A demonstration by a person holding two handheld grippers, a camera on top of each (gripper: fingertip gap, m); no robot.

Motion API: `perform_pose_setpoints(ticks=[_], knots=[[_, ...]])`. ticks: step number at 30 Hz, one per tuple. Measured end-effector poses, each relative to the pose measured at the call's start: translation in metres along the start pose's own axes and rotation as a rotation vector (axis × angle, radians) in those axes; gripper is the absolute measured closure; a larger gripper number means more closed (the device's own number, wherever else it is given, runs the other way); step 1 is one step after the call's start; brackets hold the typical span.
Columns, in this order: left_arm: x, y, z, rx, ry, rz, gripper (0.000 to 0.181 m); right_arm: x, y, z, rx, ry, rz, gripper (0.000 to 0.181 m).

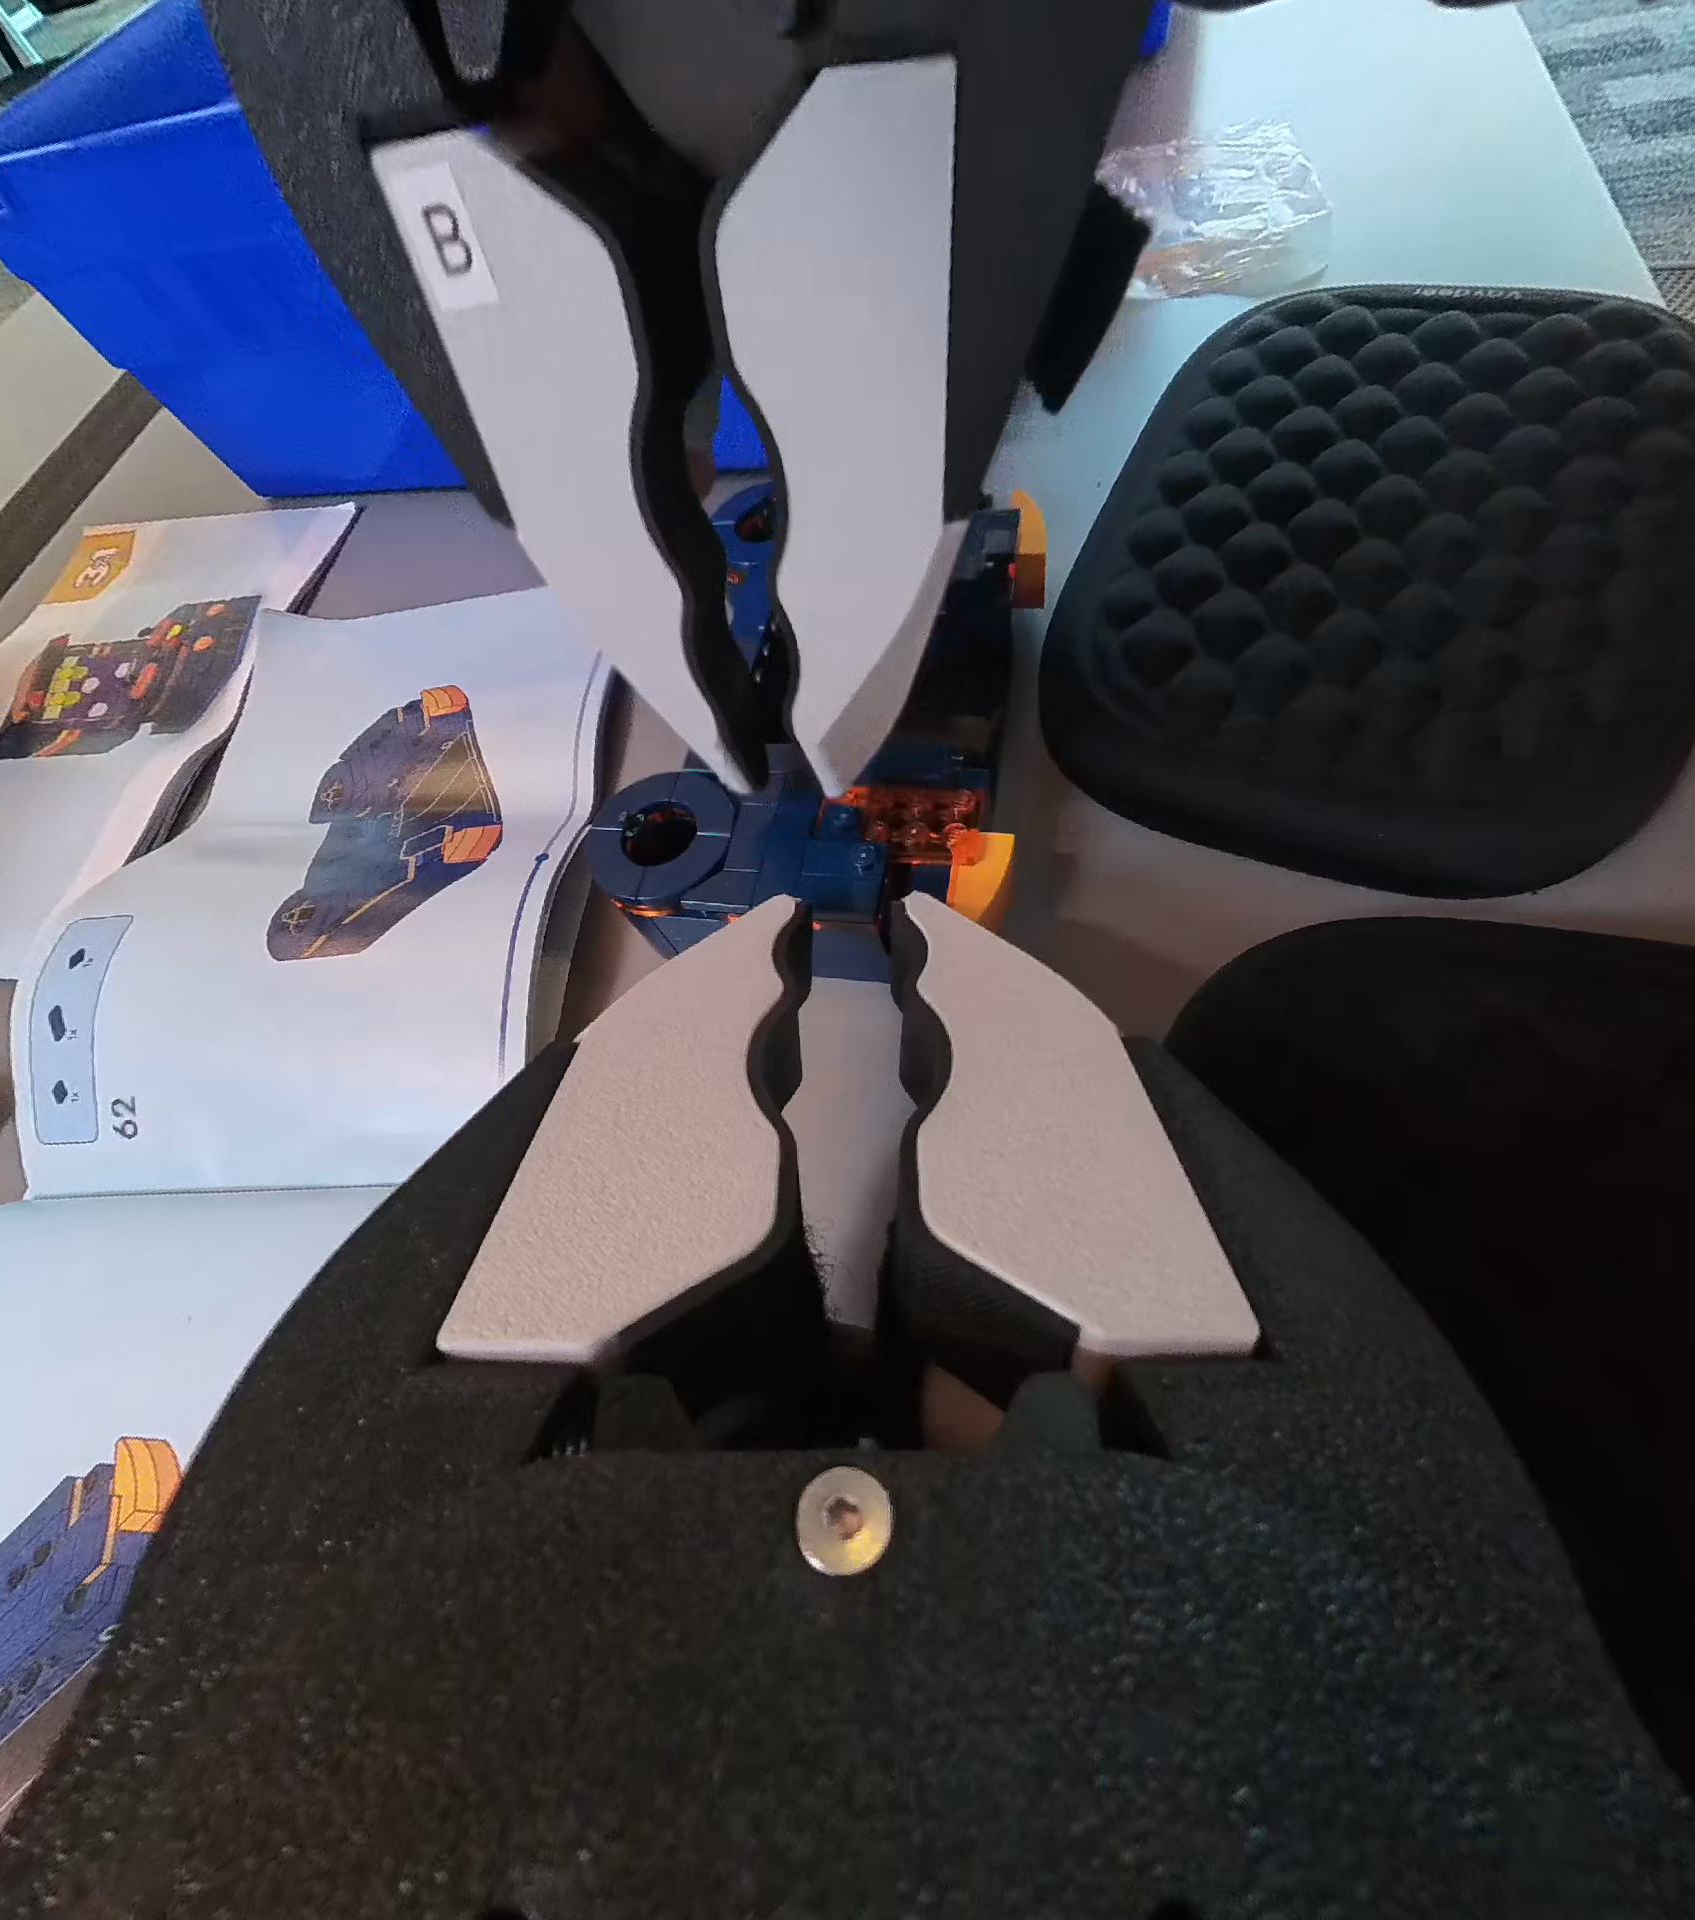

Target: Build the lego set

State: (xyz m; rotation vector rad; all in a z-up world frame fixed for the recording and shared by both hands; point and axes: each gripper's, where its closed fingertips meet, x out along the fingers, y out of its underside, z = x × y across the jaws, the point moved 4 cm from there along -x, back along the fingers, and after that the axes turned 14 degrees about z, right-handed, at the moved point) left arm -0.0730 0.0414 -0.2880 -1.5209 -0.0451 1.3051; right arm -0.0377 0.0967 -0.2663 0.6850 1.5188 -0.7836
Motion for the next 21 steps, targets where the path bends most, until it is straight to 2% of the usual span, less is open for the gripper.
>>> perform_pose_setpoints(ticks=[1, 2, 5, 8, 10, 13, 21], knots=[[0.000, 0.000, 0.000, -0.002, 0.000, -0.001, 0.167, -0.003, 0.002, 0.000, 0.017, -0.002, -0.031, 0.175], [0.000, 0.000, 0.000, -0.004, 0.001, -0.003, 0.167, -0.006, 0.003, 0.002, 0.023, -0.010, -0.081, 0.181], [-0.001, 0.000, 0.003, -0.021, -0.005, -0.007, 0.166, -0.008, 0.004, 0.009, 0.043, -0.019, -0.216, 0.181], [-0.006, -0.007, 0.007, -0.038, -0.030, -0.092, 0.174, -0.004, 0.006, 0.008, 0.033, 0.097, -0.222, 0.181], [-0.011, -0.015, 0.013, -0.056, -0.017, -0.190, 0.179, -0.003, 0.006, 0.011, 0.031, 0.110, -0.191, 0.181], [-0.005, -0.011, 0.017, -0.071, 0.081, -0.113, 0.181, -0.002, 0.006, 0.015, 0.061, 0.095, -0.162, 0.181], [0.008, -0.010, 0.018, -0.054, 0.149, -0.040, 0.181, 0.004, 0.004, 0.012, 0.089, 0.046, -0.170, 0.181]])
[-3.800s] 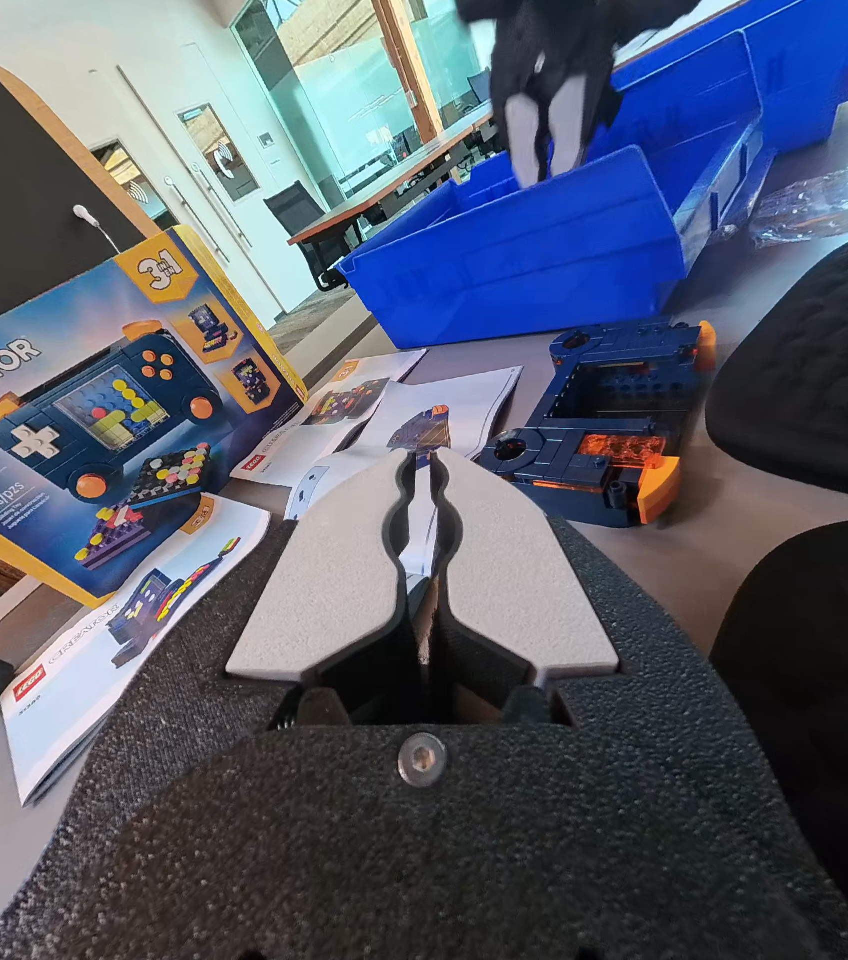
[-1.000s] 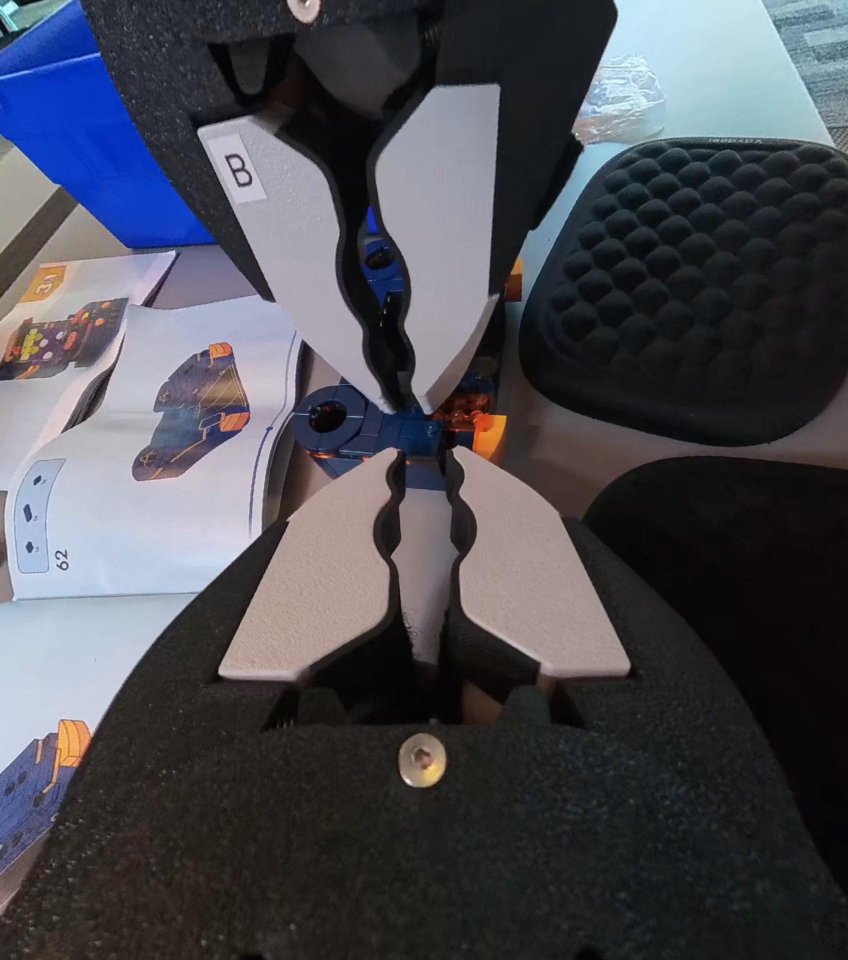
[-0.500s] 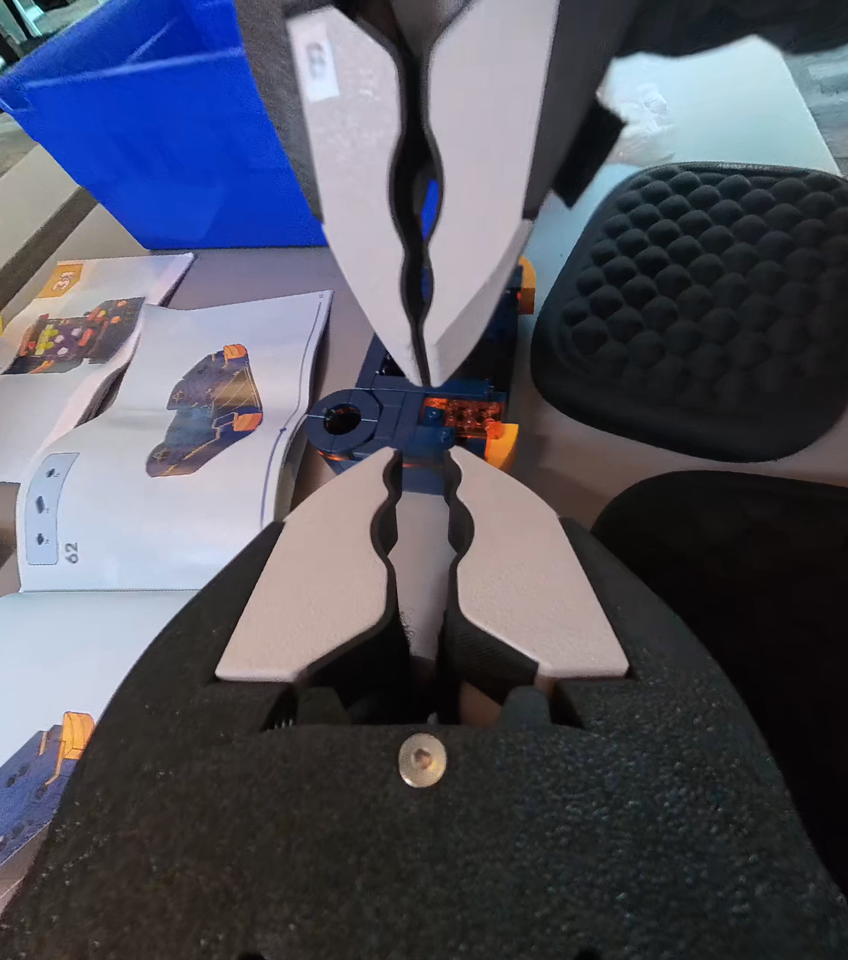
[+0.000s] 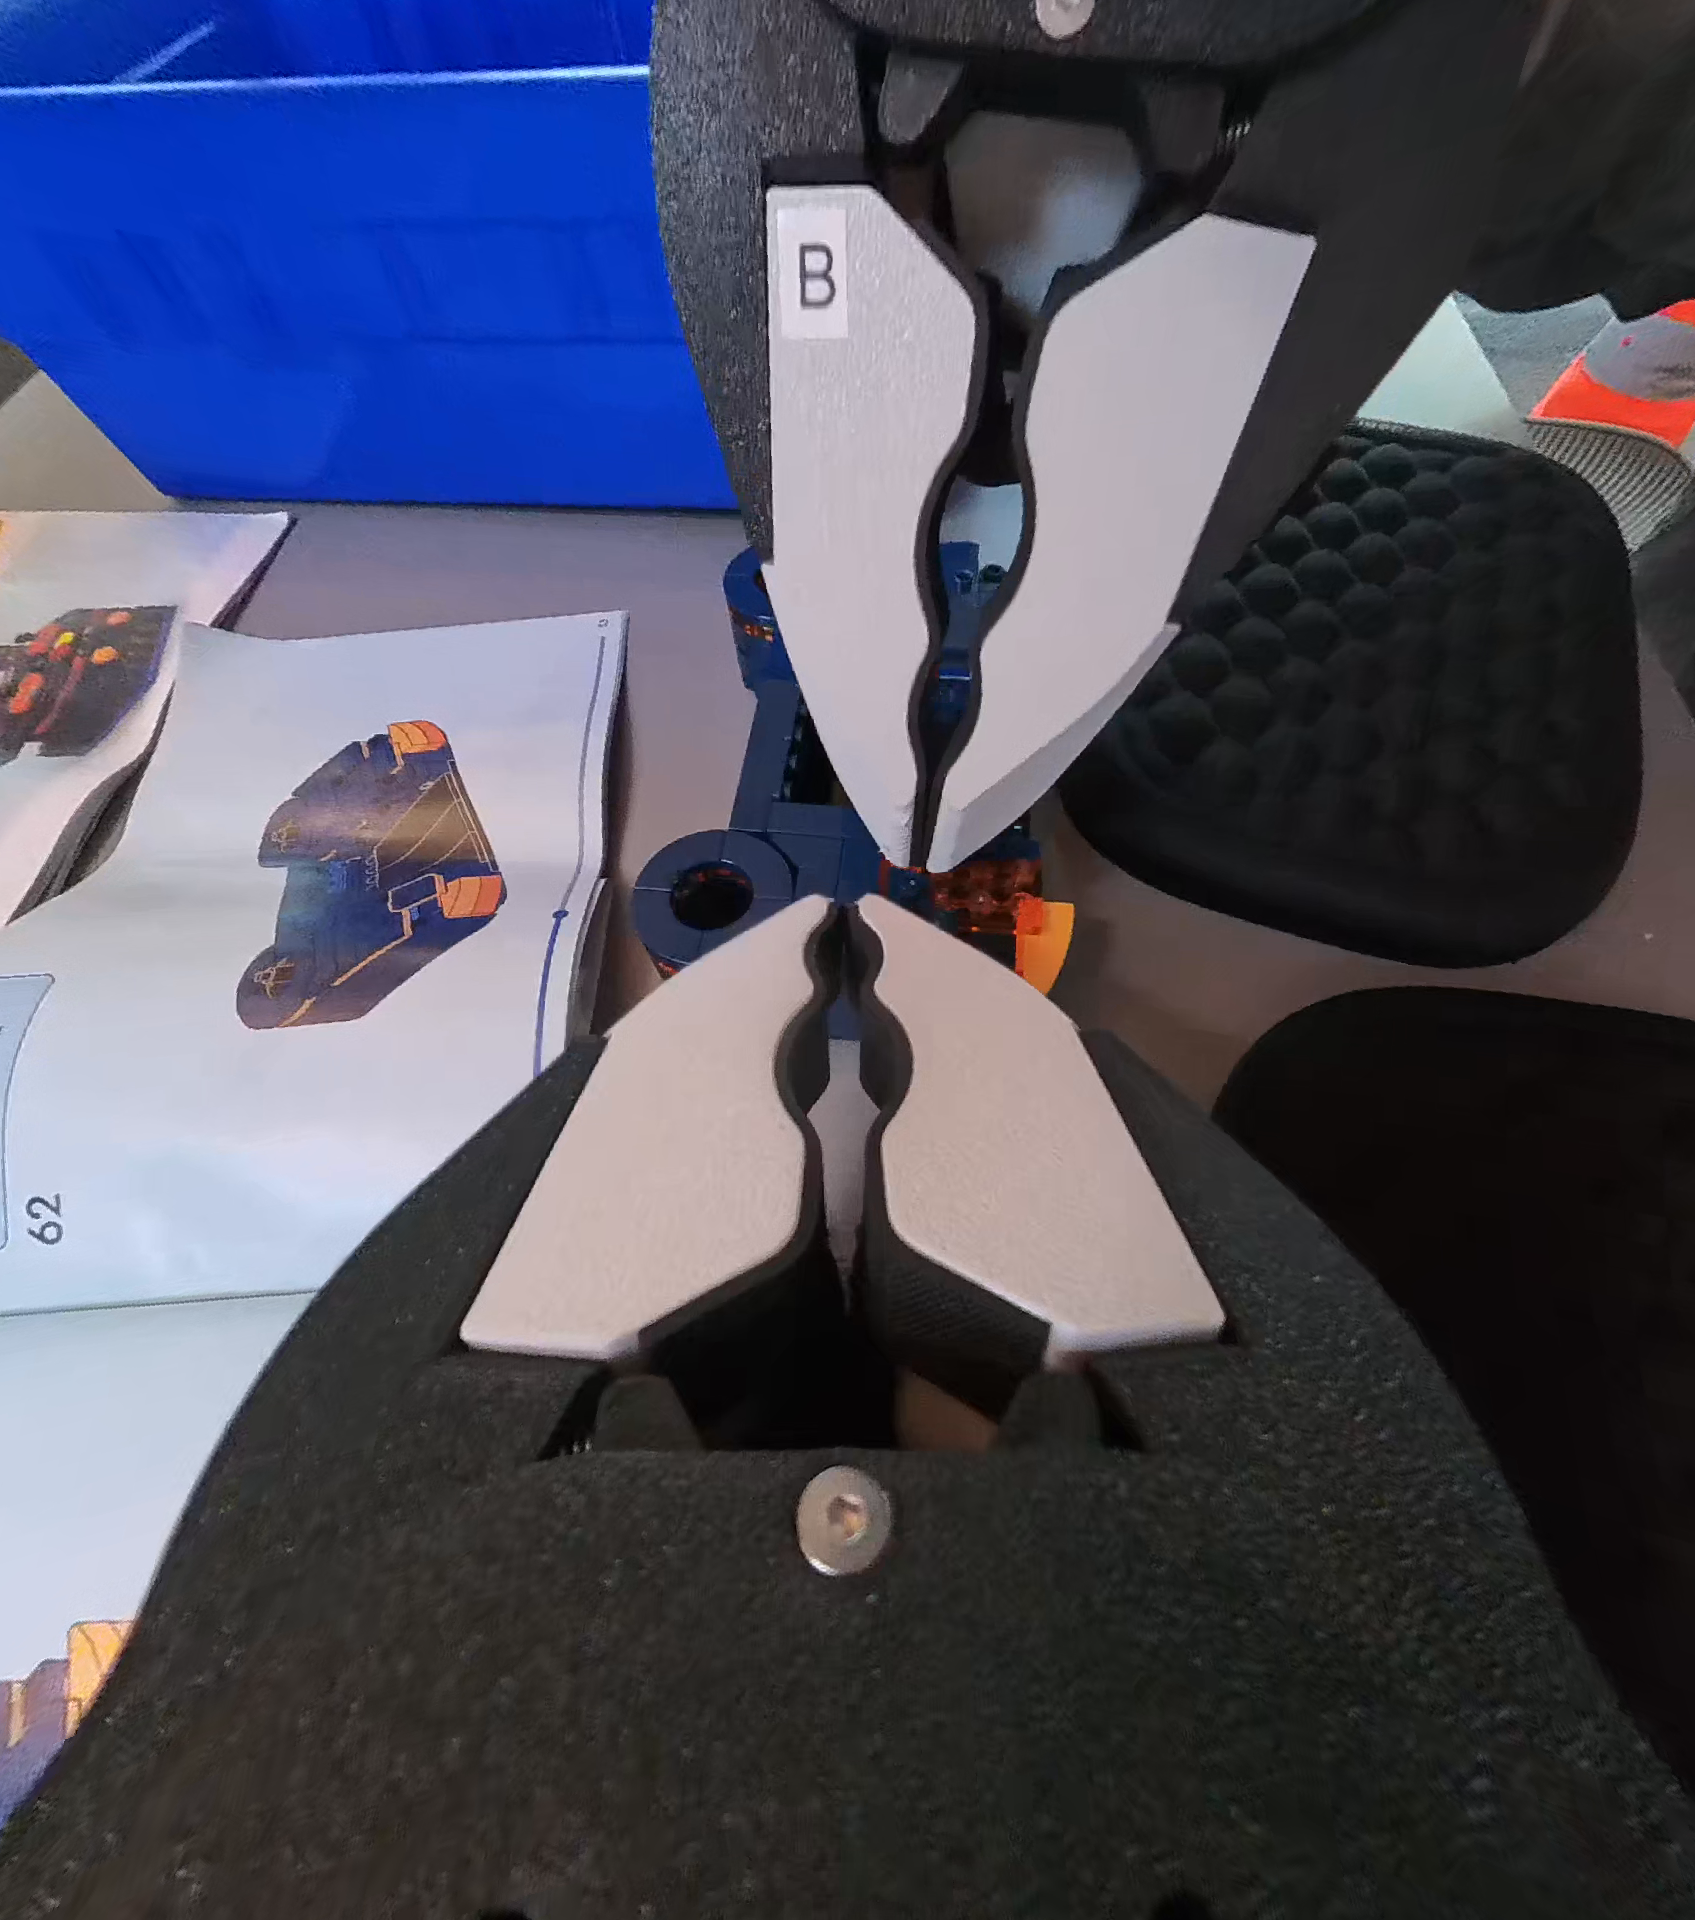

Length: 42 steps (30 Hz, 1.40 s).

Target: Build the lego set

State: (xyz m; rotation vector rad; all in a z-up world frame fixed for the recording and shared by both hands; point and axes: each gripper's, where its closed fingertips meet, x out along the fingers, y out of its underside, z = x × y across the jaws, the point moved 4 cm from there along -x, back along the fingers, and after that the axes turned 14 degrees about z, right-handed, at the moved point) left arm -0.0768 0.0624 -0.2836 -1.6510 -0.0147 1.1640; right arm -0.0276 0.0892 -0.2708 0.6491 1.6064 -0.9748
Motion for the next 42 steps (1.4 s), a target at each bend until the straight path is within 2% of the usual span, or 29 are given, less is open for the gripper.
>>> perform_pose_setpoints(ticks=[2, 18, 26, 34, 36, 39, 42], knots=[[0.003, 0.002, 0.000, 0.005, -0.002, 0.032, 0.181, 0.001, 0.000, 0.000, -0.008, 0.004, 0.003, 0.181], [0.002, 0.001, 0.000, 0.012, 0.008, 0.024, 0.181, 0.005, -0.004, -0.003, 0.014, 0.006, 0.060, 0.181], [-0.001, 0.002, 0.001, -0.027, 0.032, 0.024, 0.181, 0.006, -0.008, -0.009, 0.138, -0.117, 0.134, 0.181], [-0.001, 0.002, 0.002, -0.044, 0.044, 0.024, 0.181, 0.007, -0.012, -0.010, 0.083, -0.140, 0.153, 0.181], [-0.007, 0.000, 0.002, -0.069, 0.078, -0.019, 0.181, 0.006, -0.009, -0.012, 0.078, -0.133, 0.113, 0.181], [-0.025, -0.003, 0.011, -0.149, 0.067, -0.173, 0.181, -0.014, -0.008, -0.022, 0.135, -0.087, -0.008, 0.181], [-0.025, -0.001, 0.016, -0.196, 0.056, -0.167, 0.181, -0.015, -0.006, -0.017, 0.082, -0.051, 0.003, 0.181]])
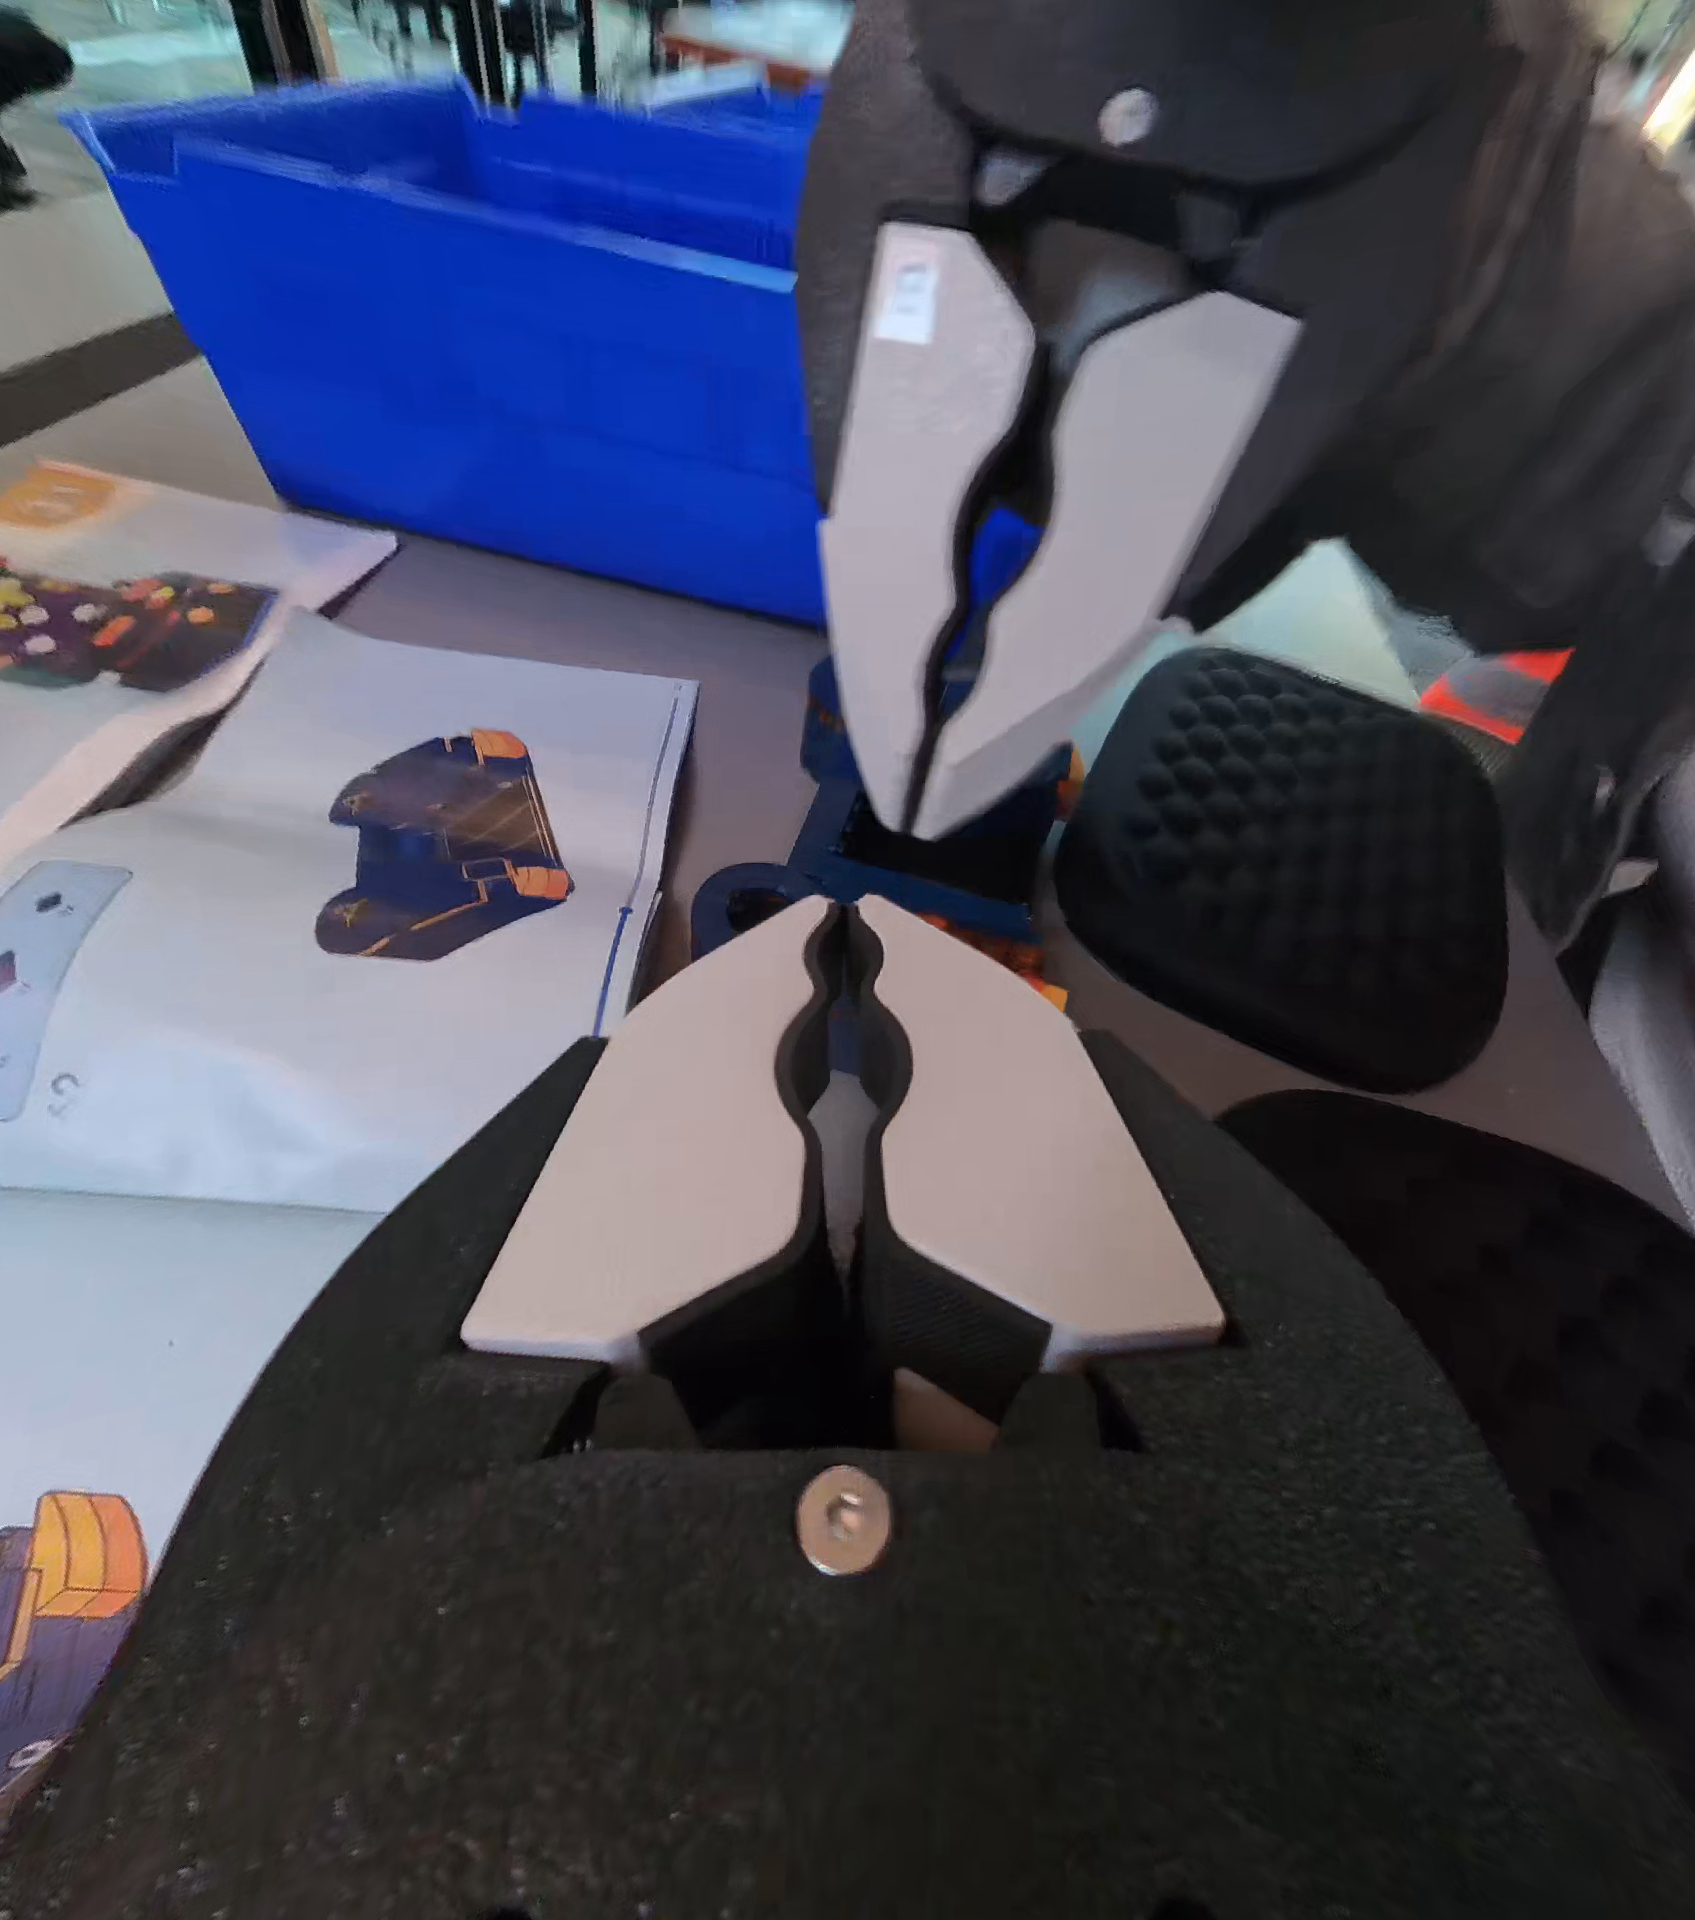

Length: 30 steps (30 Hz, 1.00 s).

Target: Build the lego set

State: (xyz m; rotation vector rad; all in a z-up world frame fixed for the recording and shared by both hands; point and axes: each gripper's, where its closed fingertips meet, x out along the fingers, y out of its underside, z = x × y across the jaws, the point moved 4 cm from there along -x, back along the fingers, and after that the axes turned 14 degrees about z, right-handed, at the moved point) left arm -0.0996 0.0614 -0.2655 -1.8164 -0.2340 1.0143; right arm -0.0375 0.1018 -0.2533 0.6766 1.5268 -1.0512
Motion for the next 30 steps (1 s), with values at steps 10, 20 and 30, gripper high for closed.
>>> perform_pose_setpoints(ticks=[10, 20, 30], knots=[[0.019, 0.010, 0.000, 0.041, -0.065, 0.176, 0.176, 0.016, 0.000, 0.014, -0.141, 0.031, -0.003, 0.181], [0.021, 0.011, -0.004, 0.059, -0.043, 0.185, 0.181, 0.021, 0.001, 0.011, -0.141, 0.032, 0.031, 0.181], [0.023, 0.012, -0.007, 0.058, -0.028, 0.189, 0.181, 0.022, 0.000, 0.007, -0.037, -0.083, 0.064, 0.180]])
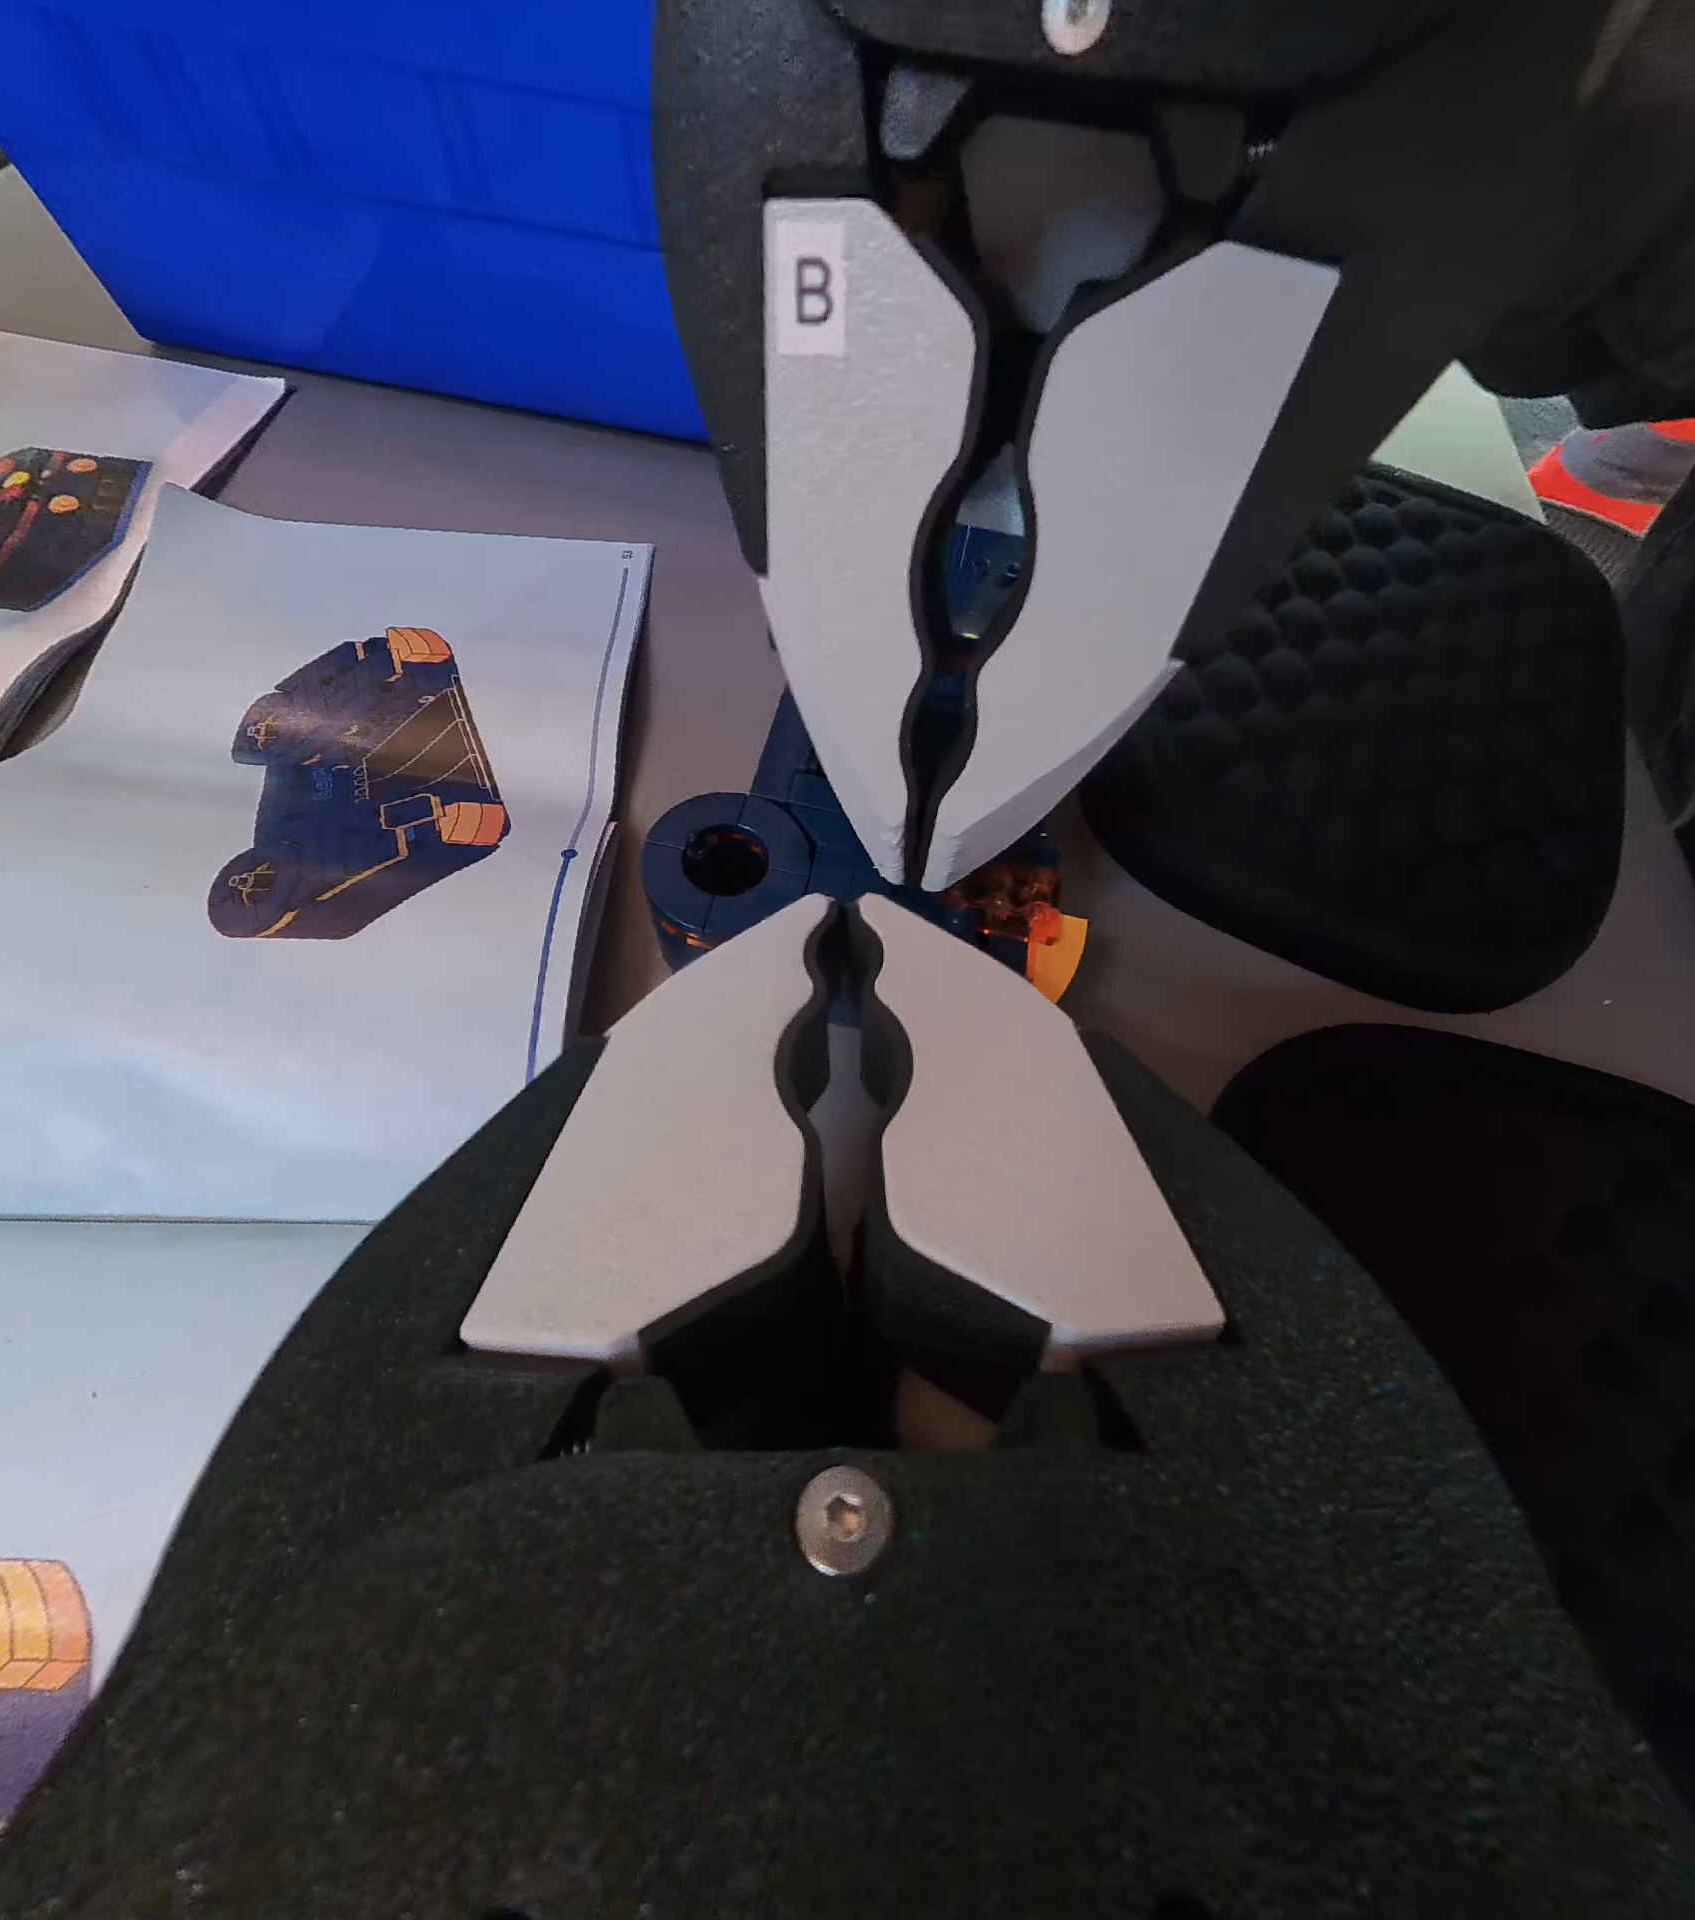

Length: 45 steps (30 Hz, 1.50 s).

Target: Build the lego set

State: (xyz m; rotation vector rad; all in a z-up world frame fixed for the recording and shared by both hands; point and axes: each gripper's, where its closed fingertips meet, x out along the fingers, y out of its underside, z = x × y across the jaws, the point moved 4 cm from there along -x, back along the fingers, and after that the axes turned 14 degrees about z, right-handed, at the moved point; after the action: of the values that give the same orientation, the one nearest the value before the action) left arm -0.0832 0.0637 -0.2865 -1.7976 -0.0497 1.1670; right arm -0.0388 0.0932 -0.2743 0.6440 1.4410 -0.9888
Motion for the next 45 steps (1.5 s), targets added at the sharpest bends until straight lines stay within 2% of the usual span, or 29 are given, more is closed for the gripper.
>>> perform_pose_setpoints(ticks=[7, 11, 13, 14, 15, 18, 23, 29, 33, 45], knots=[[0.002, -0.001, 0.000, -0.007, 0.010, 0.003, 0.181, 0.000, -0.003, 0.002, -0.026, 0.050, 0.075, 0.180], [0.001, 0.000, 0.000, -0.007, 0.015, 0.000, 0.178, -0.001, -0.001, 0.002, -0.114, 0.088, 0.016, 0.181], [-0.001, 0.000, -0.001, -0.005, 0.026, -0.023, 0.174, -0.011, -0.002, 0.003, -0.099, 0.099, -0.067, 0.181], [-0.003, 0.000, -0.002, -0.007, 0.034, -0.036, 0.174, -0.018, -0.002, 0.005, -0.086, 0.089, -0.118, 0.168], [-0.005, 0.000, -0.002, -0.012, 0.036, -0.048, 0.173, -0.022, -0.001, 0.005, -0.072, 0.100, -0.152, 0.167], [-0.007, 0.000, -0.002, -0.012, 0.029, -0.057, 0.175, -0.016, 0.007, 0.005, -0.076, 0.166, -0.146, 0.167], [0.001, 0.002, -0.006, 0.035, -0.005, 0.005, 0.178, -0.003, 0.008, 0.006, -0.141, 0.295, -0.110, 0.170], [0.001, 0.002, -0.005, 0.026, -0.007, 0.005, 0.180, -0.004, 0.005, 0.013, -0.182, 0.271, -0.127, 0.180], [0.001, 0.002, -0.006, 0.035, -0.004, 0.006, 0.181, 0.001, 0.006, 0.009, -0.183, 0.305, -0.096, 0.180], [0.001, 0.002, -0.006, 0.028, 0.009, 0.007, 0.181, 0.000, 0.003, 0.007, -0.195, 0.270, -0.066, 0.181]])
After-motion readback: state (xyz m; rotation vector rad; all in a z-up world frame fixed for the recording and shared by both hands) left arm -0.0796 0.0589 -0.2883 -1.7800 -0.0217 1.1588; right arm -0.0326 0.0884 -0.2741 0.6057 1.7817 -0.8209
